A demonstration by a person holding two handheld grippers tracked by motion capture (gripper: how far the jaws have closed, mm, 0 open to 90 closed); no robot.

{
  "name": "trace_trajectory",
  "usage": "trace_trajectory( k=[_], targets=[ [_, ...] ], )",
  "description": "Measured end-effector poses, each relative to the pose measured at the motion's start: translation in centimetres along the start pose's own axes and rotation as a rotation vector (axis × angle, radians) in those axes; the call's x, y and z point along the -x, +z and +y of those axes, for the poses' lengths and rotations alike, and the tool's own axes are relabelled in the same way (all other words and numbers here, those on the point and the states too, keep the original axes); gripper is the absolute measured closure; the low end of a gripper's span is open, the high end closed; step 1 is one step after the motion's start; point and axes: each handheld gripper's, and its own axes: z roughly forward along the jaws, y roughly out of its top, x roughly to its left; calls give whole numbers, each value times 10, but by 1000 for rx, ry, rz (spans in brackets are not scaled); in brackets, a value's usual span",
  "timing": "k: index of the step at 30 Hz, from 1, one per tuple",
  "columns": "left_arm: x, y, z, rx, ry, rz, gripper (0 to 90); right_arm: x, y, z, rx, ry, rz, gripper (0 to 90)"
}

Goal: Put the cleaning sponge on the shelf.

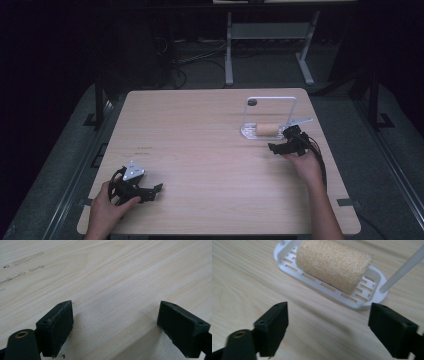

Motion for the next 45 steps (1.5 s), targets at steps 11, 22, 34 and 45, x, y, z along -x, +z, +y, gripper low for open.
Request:
trace_trajectory(
  k=[11, 22, 34, 45],
  targets=[
    [0, 0, 0, 0, 0, 0, 129, -16, -9, -3, 59, 12, 29, 16],
    [0, 0, 0, 0, 1, 0, 129, -38, -12, -8, 86, -15, 15, 16],
    [0, 0, 0, 1, 0, 1, 129, -56, -22, -20, 97, -50, 45, 16],
    [0, 0, 0, 0, 1, 0, 129, -68, -33, -38, 99, -62, 61, 16]
  ],
)
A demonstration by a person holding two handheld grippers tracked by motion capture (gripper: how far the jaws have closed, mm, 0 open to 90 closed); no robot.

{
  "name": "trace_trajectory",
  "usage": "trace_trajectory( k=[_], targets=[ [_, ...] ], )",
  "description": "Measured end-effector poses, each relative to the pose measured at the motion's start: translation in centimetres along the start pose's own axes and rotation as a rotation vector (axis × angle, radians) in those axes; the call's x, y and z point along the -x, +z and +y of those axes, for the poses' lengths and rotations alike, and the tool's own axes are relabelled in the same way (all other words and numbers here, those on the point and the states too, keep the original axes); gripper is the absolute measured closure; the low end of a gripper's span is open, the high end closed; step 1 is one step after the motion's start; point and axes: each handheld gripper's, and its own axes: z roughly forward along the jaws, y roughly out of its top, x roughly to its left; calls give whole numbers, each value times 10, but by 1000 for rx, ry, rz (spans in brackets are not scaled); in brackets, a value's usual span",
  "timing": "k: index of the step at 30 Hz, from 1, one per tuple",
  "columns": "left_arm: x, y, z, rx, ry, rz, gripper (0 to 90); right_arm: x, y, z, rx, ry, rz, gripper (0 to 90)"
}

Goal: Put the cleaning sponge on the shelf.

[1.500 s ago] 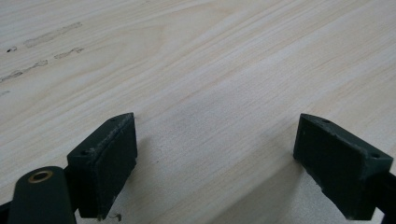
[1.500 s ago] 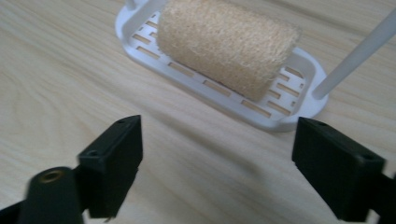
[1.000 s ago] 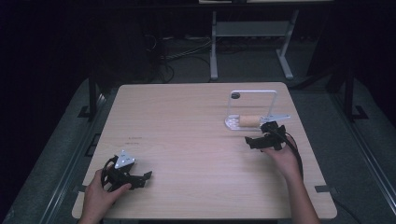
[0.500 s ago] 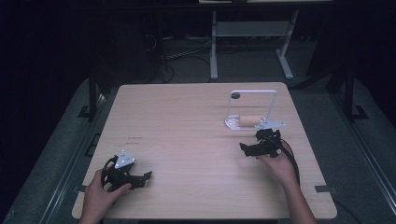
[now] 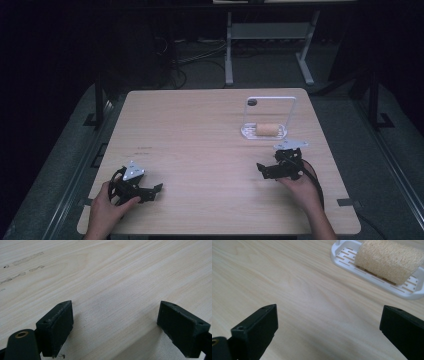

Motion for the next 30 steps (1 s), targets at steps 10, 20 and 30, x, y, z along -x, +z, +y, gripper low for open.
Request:
trace_trajectory(
  k=[10, 20, 30],
  targets=[
    [0, 0, 0, 0, 0, 0, 129, -13, -10, -12, 2, -17, 13, 16],
    [0, 0, 0, 0, 0, 0, 130, -21, -17, -31, -4, -6, 29, 16],
    [0, 0, 0, 1, 0, 1, 129, -27, -17, -49, -12, -9, 28, 16]
  ],
)
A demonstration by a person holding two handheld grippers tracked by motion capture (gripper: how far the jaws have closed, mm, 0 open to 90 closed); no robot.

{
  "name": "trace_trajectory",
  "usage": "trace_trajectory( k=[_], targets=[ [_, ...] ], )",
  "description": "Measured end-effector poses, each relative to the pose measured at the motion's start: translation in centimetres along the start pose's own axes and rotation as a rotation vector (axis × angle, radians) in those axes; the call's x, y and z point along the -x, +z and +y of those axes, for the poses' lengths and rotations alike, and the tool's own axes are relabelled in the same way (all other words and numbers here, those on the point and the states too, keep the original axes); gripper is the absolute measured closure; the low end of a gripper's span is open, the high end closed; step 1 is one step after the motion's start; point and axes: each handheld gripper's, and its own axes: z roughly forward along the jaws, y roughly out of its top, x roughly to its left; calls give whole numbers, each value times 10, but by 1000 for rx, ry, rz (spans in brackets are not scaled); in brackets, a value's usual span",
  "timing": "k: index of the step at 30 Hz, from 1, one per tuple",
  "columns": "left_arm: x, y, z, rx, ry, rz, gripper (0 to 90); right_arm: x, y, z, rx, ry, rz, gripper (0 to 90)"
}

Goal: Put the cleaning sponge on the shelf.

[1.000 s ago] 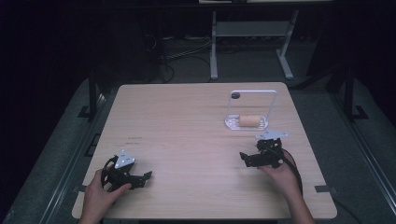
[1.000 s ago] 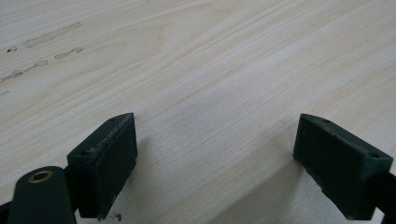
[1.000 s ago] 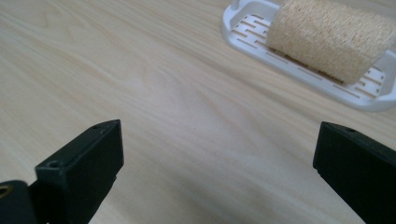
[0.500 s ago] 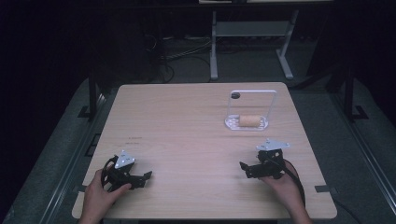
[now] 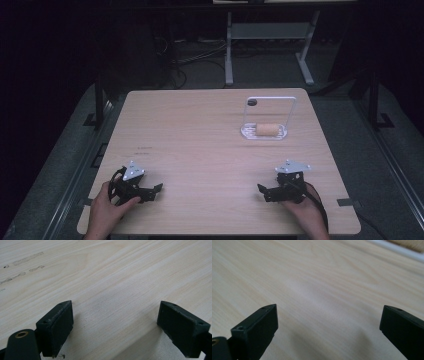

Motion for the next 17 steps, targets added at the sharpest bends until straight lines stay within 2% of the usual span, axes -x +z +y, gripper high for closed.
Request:
trace_trajectory(
  k=[8, 17],
  targets=[
    [0, 0, 0, 0, 0, -1, 129, 0, 7, -13, -31, 2, -6, 15],
    [0, 0, 0, -1, 0, -1, 130, 0, 7, -13, -31, 1, -10, 15]
  ],
)
